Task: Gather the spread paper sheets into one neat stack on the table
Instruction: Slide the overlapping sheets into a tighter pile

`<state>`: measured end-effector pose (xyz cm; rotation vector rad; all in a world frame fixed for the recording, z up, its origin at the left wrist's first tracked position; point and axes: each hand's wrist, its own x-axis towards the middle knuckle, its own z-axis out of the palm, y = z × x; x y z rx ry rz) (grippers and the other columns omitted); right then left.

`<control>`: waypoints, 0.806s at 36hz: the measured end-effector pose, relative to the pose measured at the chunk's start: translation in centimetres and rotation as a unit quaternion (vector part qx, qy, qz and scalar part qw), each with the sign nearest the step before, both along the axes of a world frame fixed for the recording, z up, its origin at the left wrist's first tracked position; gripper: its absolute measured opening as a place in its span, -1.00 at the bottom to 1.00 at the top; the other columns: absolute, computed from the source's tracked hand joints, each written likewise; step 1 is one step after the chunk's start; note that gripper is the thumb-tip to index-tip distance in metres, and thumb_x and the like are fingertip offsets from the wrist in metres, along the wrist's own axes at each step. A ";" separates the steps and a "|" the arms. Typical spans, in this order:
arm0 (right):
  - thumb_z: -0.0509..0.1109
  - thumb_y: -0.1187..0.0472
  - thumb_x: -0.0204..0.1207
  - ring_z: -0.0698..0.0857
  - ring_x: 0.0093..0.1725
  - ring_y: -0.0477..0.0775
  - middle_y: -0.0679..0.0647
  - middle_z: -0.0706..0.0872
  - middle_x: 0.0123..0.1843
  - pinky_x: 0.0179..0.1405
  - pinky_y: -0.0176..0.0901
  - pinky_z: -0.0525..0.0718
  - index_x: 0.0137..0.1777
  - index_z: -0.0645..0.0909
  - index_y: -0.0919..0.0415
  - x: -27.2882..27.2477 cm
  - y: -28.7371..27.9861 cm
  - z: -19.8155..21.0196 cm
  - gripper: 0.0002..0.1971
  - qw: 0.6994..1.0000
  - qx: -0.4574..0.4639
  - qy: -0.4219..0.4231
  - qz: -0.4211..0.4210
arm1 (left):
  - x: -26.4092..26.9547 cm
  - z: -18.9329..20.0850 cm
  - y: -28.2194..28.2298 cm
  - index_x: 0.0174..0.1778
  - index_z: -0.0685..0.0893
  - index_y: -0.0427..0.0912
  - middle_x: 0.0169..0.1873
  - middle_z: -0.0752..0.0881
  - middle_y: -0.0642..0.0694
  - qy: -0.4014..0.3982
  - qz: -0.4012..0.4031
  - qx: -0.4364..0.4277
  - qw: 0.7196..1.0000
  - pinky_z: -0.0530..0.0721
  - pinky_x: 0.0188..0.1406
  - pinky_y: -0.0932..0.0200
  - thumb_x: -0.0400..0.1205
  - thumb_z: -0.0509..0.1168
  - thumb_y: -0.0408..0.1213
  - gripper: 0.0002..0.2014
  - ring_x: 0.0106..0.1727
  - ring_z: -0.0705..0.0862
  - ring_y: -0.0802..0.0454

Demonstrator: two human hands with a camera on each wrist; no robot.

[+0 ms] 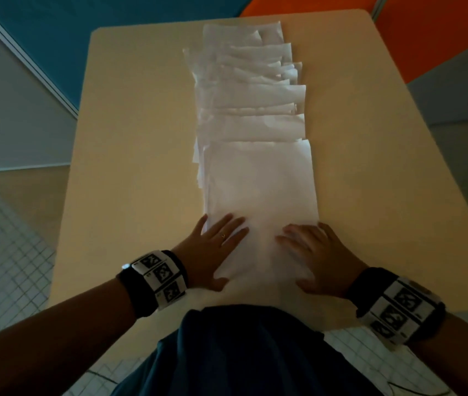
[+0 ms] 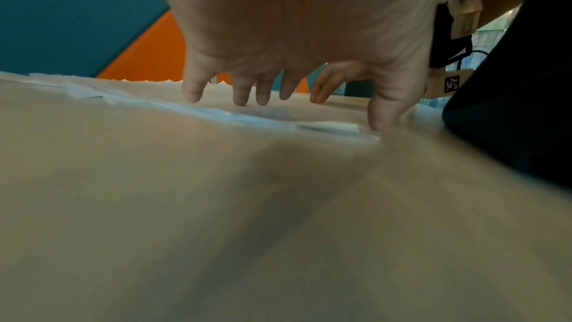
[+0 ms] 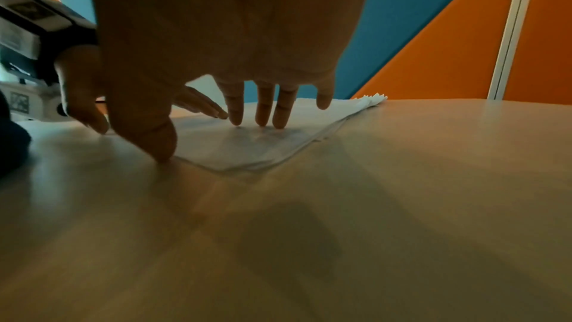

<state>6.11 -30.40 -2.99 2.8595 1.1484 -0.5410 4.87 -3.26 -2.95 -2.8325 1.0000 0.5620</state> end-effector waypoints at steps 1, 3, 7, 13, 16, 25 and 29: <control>0.30 -0.24 0.04 0.44 0.25 0.10 0.14 0.64 0.32 0.19 0.25 0.63 0.39 0.43 0.08 0.3 0.1 -0.1 -0.15 1.000 0.006 -0.008 0.004 | 0.3 0.0 0.0 0.46 0.35 -0.22 0.42 0.61 -0.24 0.000 -0.005 -0.004 1.000 0.67 0.12 -0.36 0.17 0.13 0.31 -0.02 0.39 0.62 -0.22; 0.23 -0.17 0.09 0.47 0.21 0.10 0.13 0.69 0.27 0.18 0.21 0.64 0.36 0.45 0.08 1.2 0.2 0.0 -0.24 1.000 0.015 -0.018 0.003 | 0.9 -0.2 0.2 0.44 0.36 -0.22 0.40 0.63 -0.24 -0.001 -0.007 -0.008 1.000 0.72 0.09 -0.32 0.20 0.10 0.24 -0.09 0.37 0.65 -0.21; 0.19 -0.04 0.15 0.65 0.15 0.14 0.11 0.71 0.24 0.17 0.12 0.66 0.34 0.45 0.08 2.6 0.5 0.3 -0.34 1.000 0.016 -0.021 -0.009 | 2.1 -0.2 0.3 0.42 0.47 -0.24 0.36 0.66 -0.23 -0.016 -0.012 -0.021 1.000 0.74 0.03 -0.33 0.24 0.09 0.14 -0.17 0.34 0.67 -0.22; 0.21 -0.12 0.16 0.45 0.32 0.12 0.10 0.67 0.36 0.14 0.13 0.70 0.41 0.39 0.03 2.6 1.0 -0.1 -0.28 0.999 0.017 0.006 0.051 | 2.8 -0.4 -0.1 0.53 0.23 -0.18 0.50 0.51 -0.17 -0.002 -0.037 -0.008 0.999 0.58 0.23 -0.36 0.30 0.07 0.32 -0.07 0.48 0.52 -0.23; 0.19 -0.02 0.19 0.65 0.25 0.17 0.11 0.69 0.34 0.03 0.10 0.77 0.37 0.45 0.09 3.9 1.2 -0.1 -0.34 0.998 0.018 0.019 0.064 | 3.7 -0.4 -0.5 0.53 0.28 -0.21 0.51 0.49 -0.21 0.022 -0.004 -0.004 1.000 0.61 0.23 -0.37 0.33 0.06 0.28 -0.10 0.48 0.51 -0.27; 0.30 0.07 0.21 0.67 0.27 0.20 0.08 0.63 0.41 0.11 0.17 0.72 0.42 0.47 0.05 8.4 1.8 0.2 -0.33 0.998 0.018 -0.004 0.063 | 7.7 0.7 -1.3 0.65 -0.28 -0.10 0.67 -0.32 -0.08 0.078 0.050 0.020 0.995 -0.10 0.63 -0.35 0.55 0.16 0.17 -0.06 0.69 -0.29 -0.14; 0.57 -0.02 0.01 0.72 0.23 0.14 0.04 0.69 0.35 0.03 0.12 0.74 0.38 0.49 0.02 8.5 1.8 0.0 -0.18 0.995 0.024 -0.022 0.098 | 8.5 0.9 -1.2 0.65 -0.32 -0.09 0.48 -0.51 0.01 0.077 0.030 0.033 0.996 -0.09 0.61 -0.38 0.51 0.22 0.18 0.01 0.68 -0.31 -0.14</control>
